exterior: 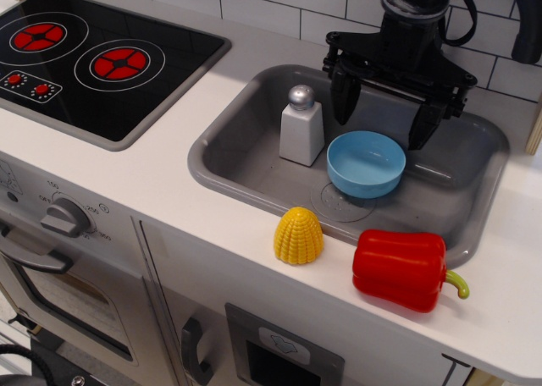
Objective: Put corn in bowl sink
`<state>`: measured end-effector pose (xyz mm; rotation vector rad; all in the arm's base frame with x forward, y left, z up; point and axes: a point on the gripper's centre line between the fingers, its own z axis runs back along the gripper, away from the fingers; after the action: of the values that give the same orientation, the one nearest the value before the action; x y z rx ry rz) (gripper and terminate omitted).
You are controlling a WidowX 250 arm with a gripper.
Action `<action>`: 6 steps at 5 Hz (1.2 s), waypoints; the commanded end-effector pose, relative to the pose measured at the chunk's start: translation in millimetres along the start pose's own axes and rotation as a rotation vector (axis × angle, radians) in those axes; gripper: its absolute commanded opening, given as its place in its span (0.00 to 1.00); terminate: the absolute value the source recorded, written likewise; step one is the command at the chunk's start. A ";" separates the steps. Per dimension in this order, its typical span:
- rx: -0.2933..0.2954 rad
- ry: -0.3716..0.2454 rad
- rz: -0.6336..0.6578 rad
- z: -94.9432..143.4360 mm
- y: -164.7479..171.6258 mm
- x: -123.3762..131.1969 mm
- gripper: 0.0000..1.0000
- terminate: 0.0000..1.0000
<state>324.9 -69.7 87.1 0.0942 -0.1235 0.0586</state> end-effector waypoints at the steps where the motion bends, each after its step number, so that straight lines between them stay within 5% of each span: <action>1: 0.000 0.000 0.000 0.0 0.0 0.0 1.00 0.00; 3: -0.041 -0.067 -0.061 22.7 47.6 -34.0 1.00 0.00; 6: -0.071 -0.005 -0.060 14.5 63.3 -79.8 1.00 0.00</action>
<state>235.5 -15.2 91.0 0.0234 -0.1038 -0.0058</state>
